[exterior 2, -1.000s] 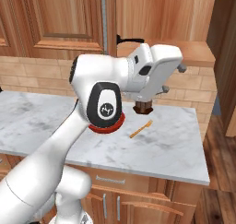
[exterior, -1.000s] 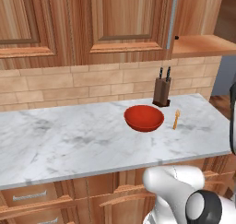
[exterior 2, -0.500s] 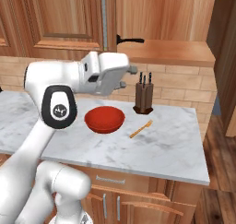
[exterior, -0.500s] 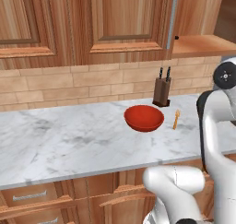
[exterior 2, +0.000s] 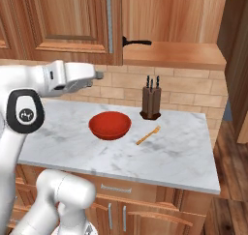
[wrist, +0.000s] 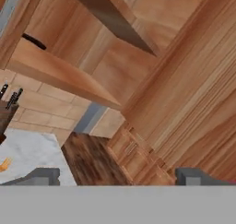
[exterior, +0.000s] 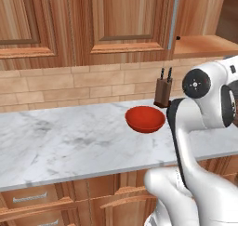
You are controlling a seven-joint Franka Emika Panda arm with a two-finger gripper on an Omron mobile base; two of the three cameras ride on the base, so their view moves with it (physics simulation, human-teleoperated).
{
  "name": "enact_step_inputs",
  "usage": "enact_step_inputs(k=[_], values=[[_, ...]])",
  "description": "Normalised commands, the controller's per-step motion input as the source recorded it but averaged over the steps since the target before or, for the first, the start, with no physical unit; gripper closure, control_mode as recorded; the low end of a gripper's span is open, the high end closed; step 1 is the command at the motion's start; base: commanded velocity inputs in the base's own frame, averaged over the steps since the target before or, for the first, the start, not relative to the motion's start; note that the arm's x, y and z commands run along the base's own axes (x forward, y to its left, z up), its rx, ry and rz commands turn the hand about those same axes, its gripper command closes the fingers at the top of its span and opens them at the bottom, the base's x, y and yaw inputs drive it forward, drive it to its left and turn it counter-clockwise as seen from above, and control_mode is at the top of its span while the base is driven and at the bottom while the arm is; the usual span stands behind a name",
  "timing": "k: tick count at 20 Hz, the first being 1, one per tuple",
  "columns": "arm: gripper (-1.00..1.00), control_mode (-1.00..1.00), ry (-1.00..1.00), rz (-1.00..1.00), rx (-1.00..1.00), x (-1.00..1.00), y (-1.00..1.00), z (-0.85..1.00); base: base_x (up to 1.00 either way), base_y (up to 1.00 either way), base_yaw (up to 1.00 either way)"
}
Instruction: Pick the pan from the cabinet and place it on the stove. Then turn on the stove burner for the pan.
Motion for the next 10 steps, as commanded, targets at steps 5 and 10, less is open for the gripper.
enact_step_inputs(k=[5,10], values=[[-1.0,-1.0,-0.09,0.22,0.26,0.13,0.65,0.0,0.0,0.0,0.0],[-1.0,-1.0,-0.14,0.36,0.22,0.09,0.18,0.0,0.0,0.0,0.0]])
